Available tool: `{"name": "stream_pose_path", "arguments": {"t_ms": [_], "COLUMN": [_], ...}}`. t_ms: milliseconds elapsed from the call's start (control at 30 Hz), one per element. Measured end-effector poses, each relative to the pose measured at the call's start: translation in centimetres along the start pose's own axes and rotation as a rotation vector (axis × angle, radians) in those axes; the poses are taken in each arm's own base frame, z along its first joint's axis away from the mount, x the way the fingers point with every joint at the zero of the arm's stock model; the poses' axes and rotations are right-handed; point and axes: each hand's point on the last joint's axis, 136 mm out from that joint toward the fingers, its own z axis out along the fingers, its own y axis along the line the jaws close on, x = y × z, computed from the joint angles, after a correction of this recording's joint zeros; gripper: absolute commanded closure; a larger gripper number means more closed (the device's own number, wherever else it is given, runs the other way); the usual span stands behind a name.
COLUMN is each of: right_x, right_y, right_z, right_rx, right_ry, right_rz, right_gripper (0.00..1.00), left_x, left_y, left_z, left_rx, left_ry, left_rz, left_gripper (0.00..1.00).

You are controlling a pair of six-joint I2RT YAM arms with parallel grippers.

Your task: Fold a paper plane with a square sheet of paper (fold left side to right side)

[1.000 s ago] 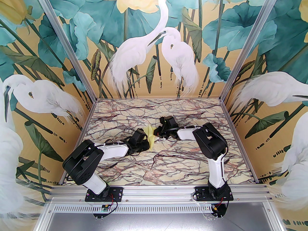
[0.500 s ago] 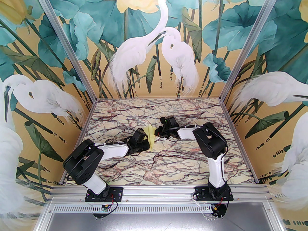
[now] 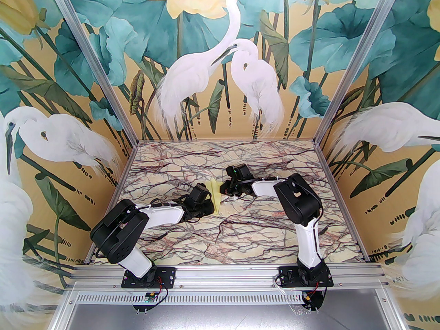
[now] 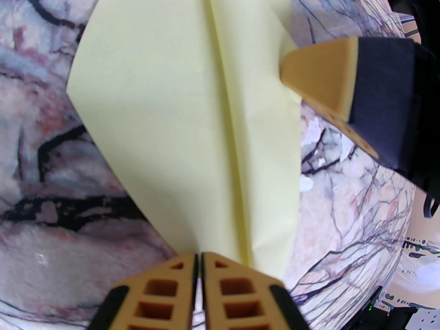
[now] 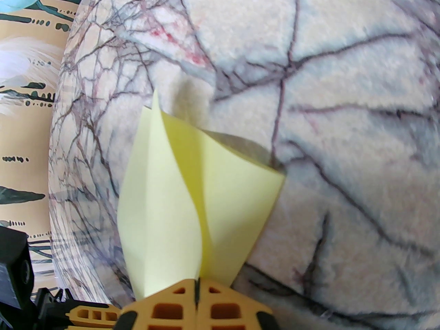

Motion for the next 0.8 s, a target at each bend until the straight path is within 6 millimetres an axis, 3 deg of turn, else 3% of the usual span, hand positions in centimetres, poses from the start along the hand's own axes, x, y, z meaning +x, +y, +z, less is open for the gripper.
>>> {"name": "stream_pose_path", "arguments": {"t_ms": [300,433,633,800], "right_x": [0.0,0.0,0.0,0.0], "right_y": [0.0,0.0,0.0,0.0], "right_z": [0.0,0.0,0.0,0.0], "right_rx": [-0.011,-0.012,-0.012,-0.012], "right_ry": [0.009,0.009,0.01,0.01], "right_rz": [-0.01,-0.011,-0.013,-0.013], "right_gripper": [1.0,1.0,1.0,1.0], "left_x": [0.0,0.0,-1.7,-0.7], "left_y": [-0.2,-0.3,-3.4,-4.7], "left_z": [-0.1,-1.2,-4.3,-4.1], "left_rx": [-0.004,-0.004,0.115,0.165], "left_ry": [0.002,0.003,-0.061,-0.019], "left_rz": [0.004,0.004,0.015,0.035], "left_gripper": [0.84,0.83,0.87,0.87]}}
